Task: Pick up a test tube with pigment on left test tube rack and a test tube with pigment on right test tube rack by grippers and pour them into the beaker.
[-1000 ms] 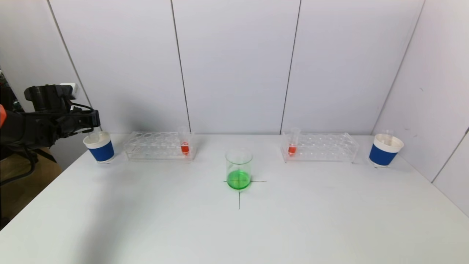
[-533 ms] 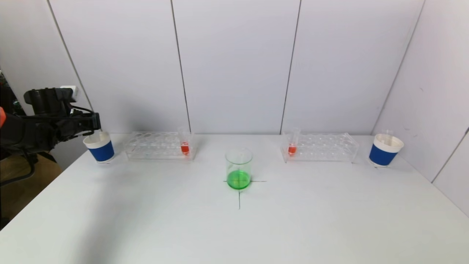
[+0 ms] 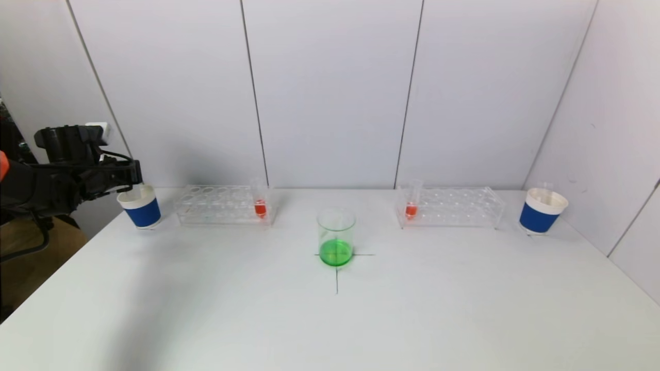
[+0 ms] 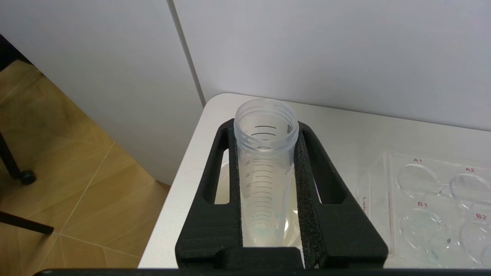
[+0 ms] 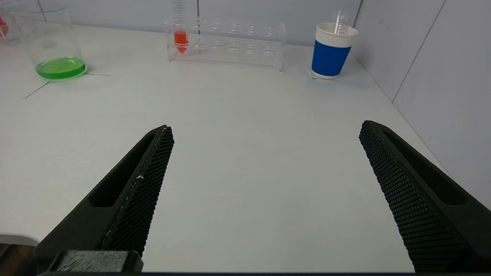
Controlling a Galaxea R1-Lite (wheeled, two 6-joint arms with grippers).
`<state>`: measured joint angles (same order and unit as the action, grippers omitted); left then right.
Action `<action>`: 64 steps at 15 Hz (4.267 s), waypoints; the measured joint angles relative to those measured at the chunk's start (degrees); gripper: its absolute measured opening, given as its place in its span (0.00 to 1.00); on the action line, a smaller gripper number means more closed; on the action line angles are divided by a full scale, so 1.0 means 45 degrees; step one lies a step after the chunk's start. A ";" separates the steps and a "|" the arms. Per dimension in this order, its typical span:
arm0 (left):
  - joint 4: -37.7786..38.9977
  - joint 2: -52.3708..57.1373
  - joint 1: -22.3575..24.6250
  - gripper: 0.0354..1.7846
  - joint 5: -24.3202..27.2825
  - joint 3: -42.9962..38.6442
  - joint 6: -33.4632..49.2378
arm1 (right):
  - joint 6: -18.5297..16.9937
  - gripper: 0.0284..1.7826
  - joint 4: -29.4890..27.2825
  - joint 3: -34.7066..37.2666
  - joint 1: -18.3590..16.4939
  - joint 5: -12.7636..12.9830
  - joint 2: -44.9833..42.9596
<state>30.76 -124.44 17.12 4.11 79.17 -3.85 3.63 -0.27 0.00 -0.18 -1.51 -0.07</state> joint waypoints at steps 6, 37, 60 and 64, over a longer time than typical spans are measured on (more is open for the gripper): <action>0.0014 -0.0014 0.0000 0.22 -0.0003 -0.0387 0.0014 | 0.0000 0.99 0.0000 0.0000 0.0005 0.0005 0.0000; 0.0967 -0.0198 0.0000 0.90 -0.0019 -0.0878 0.0000 | 0.0000 0.99 0.0005 0.0000 0.0005 -0.0005 0.0000; -0.0501 0.6504 -0.3768 0.99 0.0108 -0.3077 0.0626 | 0.0000 0.99 0.0000 0.0000 0.0005 0.0000 0.0000; -0.1176 0.9788 -0.3803 0.99 0.0563 -0.5196 0.0588 | 0.0005 0.99 0.0000 0.0000 0.0000 0.0005 0.0000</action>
<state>25.47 -80.40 0.00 6.64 55.78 -1.21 3.66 -0.27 0.00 -0.18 -1.49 -0.07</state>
